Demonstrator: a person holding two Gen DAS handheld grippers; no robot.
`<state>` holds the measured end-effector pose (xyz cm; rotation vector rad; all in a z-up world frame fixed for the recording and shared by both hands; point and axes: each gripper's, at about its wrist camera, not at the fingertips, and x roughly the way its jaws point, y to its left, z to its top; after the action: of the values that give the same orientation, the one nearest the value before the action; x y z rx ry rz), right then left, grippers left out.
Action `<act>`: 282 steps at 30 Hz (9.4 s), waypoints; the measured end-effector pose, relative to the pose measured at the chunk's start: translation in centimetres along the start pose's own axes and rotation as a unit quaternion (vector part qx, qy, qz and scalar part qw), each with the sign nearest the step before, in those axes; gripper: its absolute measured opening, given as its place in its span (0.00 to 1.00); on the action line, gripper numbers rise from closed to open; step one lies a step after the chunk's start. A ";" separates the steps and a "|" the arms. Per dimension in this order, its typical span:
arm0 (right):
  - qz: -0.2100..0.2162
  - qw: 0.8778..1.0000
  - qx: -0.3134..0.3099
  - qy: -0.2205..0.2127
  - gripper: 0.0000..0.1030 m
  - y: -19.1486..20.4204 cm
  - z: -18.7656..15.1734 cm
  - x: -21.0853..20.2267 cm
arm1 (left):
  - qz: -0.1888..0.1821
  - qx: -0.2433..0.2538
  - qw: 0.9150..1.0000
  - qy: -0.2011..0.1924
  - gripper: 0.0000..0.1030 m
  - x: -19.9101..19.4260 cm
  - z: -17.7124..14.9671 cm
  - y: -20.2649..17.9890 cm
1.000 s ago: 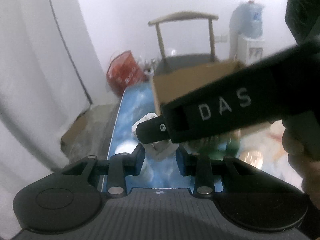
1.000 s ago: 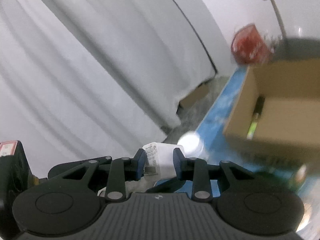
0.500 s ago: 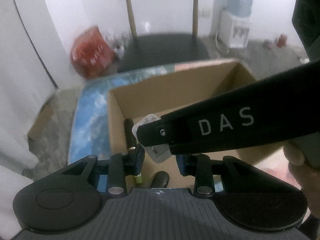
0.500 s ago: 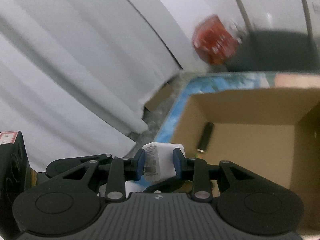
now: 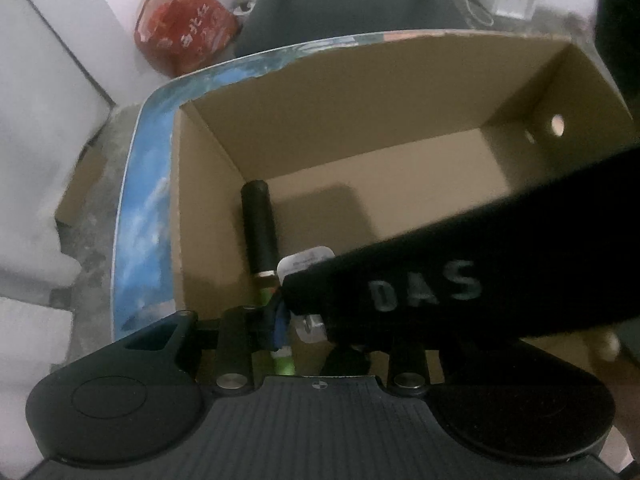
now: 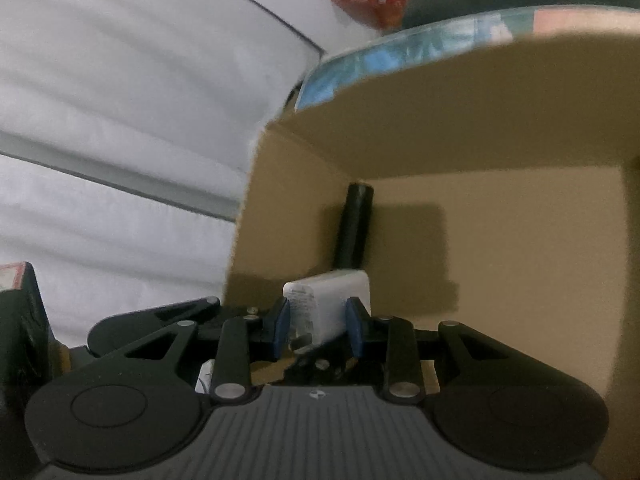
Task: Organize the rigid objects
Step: 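Carry the white plug charger into the box and lower it, then move the right tool to the small dropper bottle and grasp it, then carry the dropper bottle into the box and open the right gripper, then return the right tool to the gold patterned round jar, then grasp the gold patterned jar by its lid with the right gripper, then carry the gold jar into the box and open the right gripper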
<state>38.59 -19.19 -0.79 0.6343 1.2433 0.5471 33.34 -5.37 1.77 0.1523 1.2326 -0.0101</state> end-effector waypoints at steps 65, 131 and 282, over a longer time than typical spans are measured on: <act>-0.127 0.964 -0.194 -0.133 0.44 3.9 -21.7 -10.6 | -0.079 0.037 0.967 -0.241 0.51 -4.1 -15.6 -7.4; -0.032 0.984 -0.167 -0.059 0.22 5.4 1.2 -6.8 | -0.028 -0.083 0.991 -0.099 0.30 -2.9 3.0 1.0; -0.042 0.991 -0.124 0.031 0.46 0.1 -3.2 -6.6 | -0.053 -0.065 0.996 -0.015 0.54 -2.4 -3.2 -4.0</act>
<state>33.90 -23.22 3.19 0.3580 1.2301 0.6428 29.22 -9.08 2.56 -0.0261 1.2069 -0.0248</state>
